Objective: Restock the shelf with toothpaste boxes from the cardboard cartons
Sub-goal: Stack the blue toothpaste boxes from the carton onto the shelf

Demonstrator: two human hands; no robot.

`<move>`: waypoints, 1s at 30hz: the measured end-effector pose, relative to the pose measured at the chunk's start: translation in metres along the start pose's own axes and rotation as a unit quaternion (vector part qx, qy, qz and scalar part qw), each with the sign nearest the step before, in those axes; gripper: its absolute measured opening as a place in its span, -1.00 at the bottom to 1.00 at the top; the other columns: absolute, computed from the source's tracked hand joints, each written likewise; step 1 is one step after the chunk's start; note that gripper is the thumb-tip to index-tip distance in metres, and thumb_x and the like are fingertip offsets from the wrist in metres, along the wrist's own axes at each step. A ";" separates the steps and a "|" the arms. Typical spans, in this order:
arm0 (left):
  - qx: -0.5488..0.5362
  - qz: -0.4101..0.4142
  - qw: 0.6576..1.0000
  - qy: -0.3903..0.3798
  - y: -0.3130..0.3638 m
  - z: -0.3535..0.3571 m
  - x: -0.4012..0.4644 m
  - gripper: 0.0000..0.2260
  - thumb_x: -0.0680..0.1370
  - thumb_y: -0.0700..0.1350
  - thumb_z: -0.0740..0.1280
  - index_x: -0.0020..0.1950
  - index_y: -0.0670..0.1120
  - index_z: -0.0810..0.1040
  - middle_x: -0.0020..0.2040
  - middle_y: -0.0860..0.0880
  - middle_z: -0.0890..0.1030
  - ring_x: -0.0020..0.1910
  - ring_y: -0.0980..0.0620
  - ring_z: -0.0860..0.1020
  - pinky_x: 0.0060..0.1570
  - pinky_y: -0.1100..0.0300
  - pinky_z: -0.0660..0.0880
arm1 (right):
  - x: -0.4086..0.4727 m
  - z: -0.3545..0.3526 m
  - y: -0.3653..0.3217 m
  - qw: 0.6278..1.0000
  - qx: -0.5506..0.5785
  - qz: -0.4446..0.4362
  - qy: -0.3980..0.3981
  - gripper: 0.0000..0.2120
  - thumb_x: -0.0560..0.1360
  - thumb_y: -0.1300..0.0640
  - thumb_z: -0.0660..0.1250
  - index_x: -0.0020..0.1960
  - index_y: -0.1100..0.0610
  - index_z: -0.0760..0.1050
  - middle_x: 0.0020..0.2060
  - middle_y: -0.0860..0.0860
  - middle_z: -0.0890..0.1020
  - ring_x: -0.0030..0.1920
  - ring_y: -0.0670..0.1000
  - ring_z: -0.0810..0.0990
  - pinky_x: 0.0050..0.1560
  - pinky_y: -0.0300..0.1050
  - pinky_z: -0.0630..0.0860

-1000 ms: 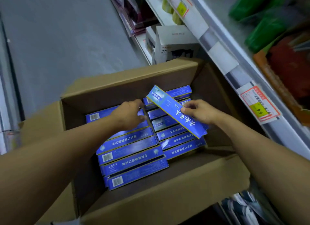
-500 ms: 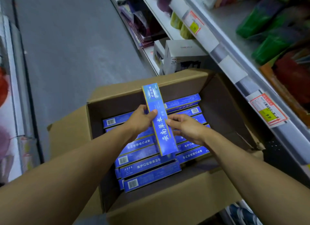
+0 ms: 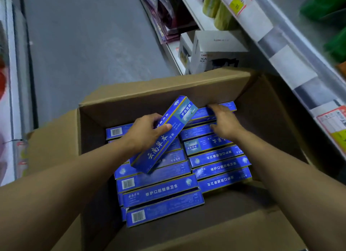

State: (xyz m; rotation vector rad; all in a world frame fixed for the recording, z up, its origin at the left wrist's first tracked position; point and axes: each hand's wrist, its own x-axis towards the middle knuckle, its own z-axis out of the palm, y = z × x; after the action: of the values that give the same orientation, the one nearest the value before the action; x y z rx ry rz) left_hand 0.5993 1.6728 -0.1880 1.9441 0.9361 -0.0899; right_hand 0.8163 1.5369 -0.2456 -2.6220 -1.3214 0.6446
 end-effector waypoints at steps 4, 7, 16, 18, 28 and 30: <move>0.008 -0.017 1.000 0.003 -0.010 0.003 0.003 -0.79 0.54 -0.03 0.33 0.13 -0.08 0.58 -0.12 -0.04 0.62 -0.23 0.06 0.53 -0.13 0.17 0.46 | 0.007 0.010 0.007 0.989 -0.136 -0.047 0.042 -0.38 0.39 0.16 0.39 0.42 0.13 0.29 0.30 0.12 0.38 0.31 0.16 0.33 0.38 0.03 0.13; 0.002 -0.026 1.000 -0.003 -0.011 0.005 0.001 -0.80 0.55 -0.03 0.32 0.11 -0.08 0.58 -0.13 -0.03 0.62 -0.28 0.11 0.53 -0.20 0.21 0.45 | 0.007 0.013 0.013 0.985 -0.166 -0.033 0.032 -0.43 0.42 0.08 0.40 0.39 0.10 0.34 0.25 0.16 0.35 0.26 0.18 0.33 0.32 0.01 0.15; -0.002 -0.055 0.998 0.004 -0.003 0.001 -0.009 -0.79 0.56 -0.01 0.30 0.12 -0.05 0.60 -0.12 -0.03 0.62 -0.31 0.14 0.51 -0.31 0.31 0.42 | 0.009 0.011 -0.003 0.980 -0.187 -0.068 -0.025 -0.60 0.50 0.06 0.32 0.29 0.13 0.37 0.24 0.12 0.47 0.28 0.14 0.40 0.19 -0.02 0.27; 0.008 -0.061 0.998 0.008 0.000 -0.003 -0.014 -0.78 0.56 0.00 0.30 0.13 -0.05 0.60 -0.10 -0.05 0.63 -0.24 0.06 0.56 -0.24 0.24 0.44 | 0.002 0.006 -0.005 0.986 -0.157 -0.039 -0.047 -0.64 0.50 0.05 0.32 0.25 0.15 0.40 0.24 0.13 0.49 0.26 0.14 0.44 0.16 -0.03 0.33; 0.056 -0.066 0.996 0.007 0.008 -0.035 -0.041 -0.73 0.53 0.05 0.33 0.14 -0.07 0.57 0.00 -0.10 0.62 -0.01 -0.10 0.58 -0.01 0.10 0.48 | -0.067 -0.034 -0.018 0.973 0.131 0.163 -0.103 -0.73 0.53 0.01 0.31 -0.26 0.12 0.38 -0.36 0.01 0.45 -0.23 0.06 0.42 -0.33 -0.15 0.25; 0.052 -0.057 0.997 0.010 0.008 -0.041 -0.048 -0.73 0.52 0.04 0.34 0.16 -0.06 0.55 -0.03 -0.08 0.60 -0.01 -0.09 0.58 -0.03 0.15 0.45 | -0.078 -0.029 -0.033 0.949 0.229 0.194 -0.091 -0.73 0.53 0.03 0.32 -0.24 0.15 0.35 -0.41 0.03 0.38 -0.35 0.01 0.33 -0.35 -0.14 0.23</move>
State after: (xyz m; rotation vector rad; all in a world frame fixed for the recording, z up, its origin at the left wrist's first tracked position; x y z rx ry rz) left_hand 0.5583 1.6752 -0.1390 1.9897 1.0750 -0.1890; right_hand 0.7640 1.4972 -0.1848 -2.4730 -0.5774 1.1168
